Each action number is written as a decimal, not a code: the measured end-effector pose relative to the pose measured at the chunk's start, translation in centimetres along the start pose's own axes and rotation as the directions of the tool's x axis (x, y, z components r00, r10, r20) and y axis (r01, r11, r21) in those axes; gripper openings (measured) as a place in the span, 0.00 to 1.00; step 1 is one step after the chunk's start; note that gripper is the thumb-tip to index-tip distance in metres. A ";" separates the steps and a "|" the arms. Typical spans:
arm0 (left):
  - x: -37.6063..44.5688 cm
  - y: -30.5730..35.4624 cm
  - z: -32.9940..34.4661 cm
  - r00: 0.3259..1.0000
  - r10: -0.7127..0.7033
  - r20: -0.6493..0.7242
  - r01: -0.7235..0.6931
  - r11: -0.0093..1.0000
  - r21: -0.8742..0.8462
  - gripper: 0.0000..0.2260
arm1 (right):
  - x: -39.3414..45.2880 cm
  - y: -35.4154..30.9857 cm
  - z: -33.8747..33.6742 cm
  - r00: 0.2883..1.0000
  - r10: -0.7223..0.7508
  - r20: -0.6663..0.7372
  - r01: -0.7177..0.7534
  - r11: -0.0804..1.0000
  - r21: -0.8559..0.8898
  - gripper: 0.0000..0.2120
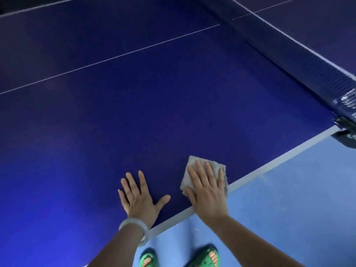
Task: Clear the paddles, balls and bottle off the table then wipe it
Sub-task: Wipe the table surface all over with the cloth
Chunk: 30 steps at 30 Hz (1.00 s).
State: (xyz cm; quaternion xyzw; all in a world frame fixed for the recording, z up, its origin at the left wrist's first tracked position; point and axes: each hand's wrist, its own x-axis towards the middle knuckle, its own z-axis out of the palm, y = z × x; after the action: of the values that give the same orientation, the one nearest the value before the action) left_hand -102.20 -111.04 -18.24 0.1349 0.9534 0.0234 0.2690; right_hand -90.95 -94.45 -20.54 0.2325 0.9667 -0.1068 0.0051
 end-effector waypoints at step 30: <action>-1.0 0.8 -1.1 0.998 0.063 -0.020 -0.060 0.991 0.116 0.47 | -11.4 2.1 -5.6 0.774 0.572 0.271 -0.633 0.690 0.351 0.06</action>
State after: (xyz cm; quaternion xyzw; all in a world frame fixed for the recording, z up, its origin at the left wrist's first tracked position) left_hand -101.78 -110.48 -16.71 0.1793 0.9516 -0.0219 0.2488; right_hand -79.65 -96.57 -14.80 0.5244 0.7862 -0.3220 0.0571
